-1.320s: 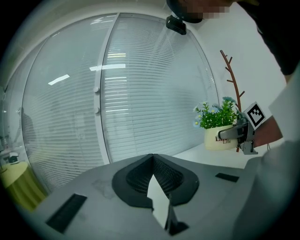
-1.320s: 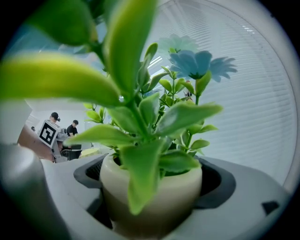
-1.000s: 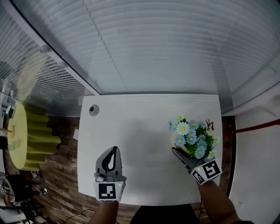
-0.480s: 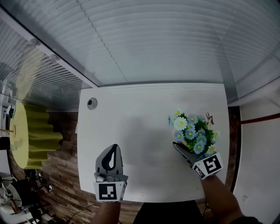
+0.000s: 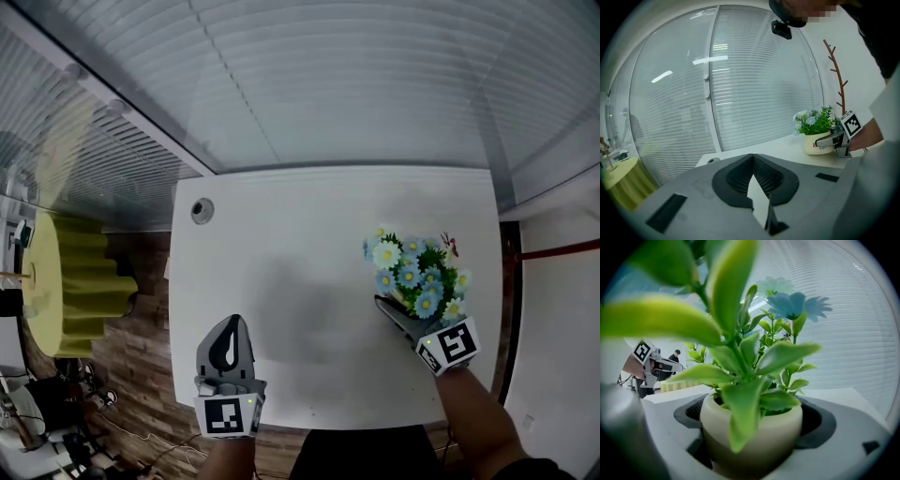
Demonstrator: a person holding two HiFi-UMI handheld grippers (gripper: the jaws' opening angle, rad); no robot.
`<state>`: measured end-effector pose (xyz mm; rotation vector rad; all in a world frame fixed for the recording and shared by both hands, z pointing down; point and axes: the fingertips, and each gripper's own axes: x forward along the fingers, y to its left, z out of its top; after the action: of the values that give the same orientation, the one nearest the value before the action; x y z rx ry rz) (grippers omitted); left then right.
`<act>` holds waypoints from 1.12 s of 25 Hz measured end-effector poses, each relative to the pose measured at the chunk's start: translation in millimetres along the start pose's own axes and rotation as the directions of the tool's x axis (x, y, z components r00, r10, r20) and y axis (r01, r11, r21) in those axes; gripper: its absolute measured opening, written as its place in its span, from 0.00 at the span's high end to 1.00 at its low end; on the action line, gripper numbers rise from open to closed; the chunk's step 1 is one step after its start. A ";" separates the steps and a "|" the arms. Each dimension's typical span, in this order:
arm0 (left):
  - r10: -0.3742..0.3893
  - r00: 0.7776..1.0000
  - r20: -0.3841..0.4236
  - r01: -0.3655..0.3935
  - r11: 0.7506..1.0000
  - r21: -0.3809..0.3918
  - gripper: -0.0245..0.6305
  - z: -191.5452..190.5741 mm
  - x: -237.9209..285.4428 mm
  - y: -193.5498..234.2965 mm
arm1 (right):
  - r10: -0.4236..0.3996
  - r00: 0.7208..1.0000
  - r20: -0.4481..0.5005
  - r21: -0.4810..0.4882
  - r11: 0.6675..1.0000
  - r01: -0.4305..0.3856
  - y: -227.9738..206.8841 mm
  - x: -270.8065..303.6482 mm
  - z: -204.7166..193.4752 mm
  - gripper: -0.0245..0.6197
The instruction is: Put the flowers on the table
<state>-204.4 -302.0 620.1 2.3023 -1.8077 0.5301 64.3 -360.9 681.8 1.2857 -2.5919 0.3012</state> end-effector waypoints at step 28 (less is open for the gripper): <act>0.041 0.997 0.071 -0.044 0.998 0.033 0.96 34.6 -58.0 32.2 | -0.129 0.990 -0.052 -0.010 0.992 0.129 24.1 -25.7 -13.5 0.12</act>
<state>-241.3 -269.5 563.6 2.3380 -1.8982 0.4969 61.6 -323.4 685.1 1.4161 -2.4507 0.2990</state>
